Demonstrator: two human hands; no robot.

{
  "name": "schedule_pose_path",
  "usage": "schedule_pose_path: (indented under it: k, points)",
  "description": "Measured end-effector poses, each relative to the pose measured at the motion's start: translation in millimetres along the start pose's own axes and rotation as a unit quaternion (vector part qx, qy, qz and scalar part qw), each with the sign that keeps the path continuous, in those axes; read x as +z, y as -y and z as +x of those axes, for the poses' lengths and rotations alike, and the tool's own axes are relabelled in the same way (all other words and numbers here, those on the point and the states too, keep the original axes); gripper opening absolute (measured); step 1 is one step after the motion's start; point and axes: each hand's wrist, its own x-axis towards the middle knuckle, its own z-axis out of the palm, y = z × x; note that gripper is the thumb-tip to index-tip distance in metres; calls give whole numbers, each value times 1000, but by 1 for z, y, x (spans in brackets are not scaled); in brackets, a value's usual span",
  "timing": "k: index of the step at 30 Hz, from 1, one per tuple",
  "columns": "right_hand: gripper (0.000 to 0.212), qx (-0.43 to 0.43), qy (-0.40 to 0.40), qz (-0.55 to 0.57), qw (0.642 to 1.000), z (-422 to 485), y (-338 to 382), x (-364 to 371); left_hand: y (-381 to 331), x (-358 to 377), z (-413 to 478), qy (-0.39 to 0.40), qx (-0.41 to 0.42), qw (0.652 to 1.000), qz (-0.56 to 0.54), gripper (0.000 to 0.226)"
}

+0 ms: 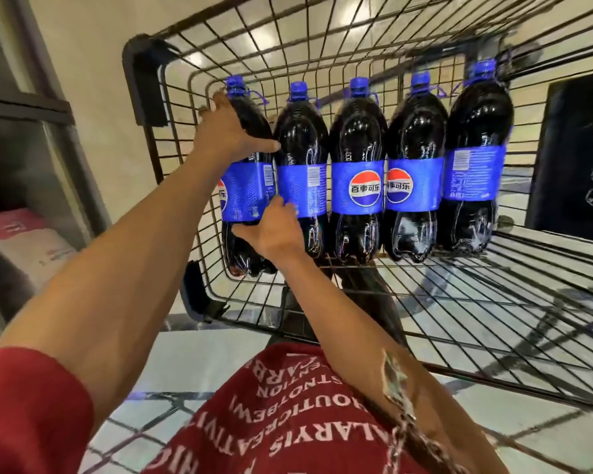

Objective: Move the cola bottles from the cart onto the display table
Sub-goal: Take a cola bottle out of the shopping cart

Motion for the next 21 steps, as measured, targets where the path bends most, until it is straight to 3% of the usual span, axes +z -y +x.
schedule_pose_path:
  k: [6, 15, 21]
  points:
    - [100, 18, -36, 28, 999, -2, 2, 7, -6, 3, 0, -20, -36, 999, -12, 132]
    - [89, 28, -56, 90, 994, -5, -4, 9, -7, 7, -13, -56, -35, 997, -46, 120]
    - [99, 47, -92, -1, 995, -4, 8, 18, -6, 8, -16, -50, -45, 996, -64, 121]
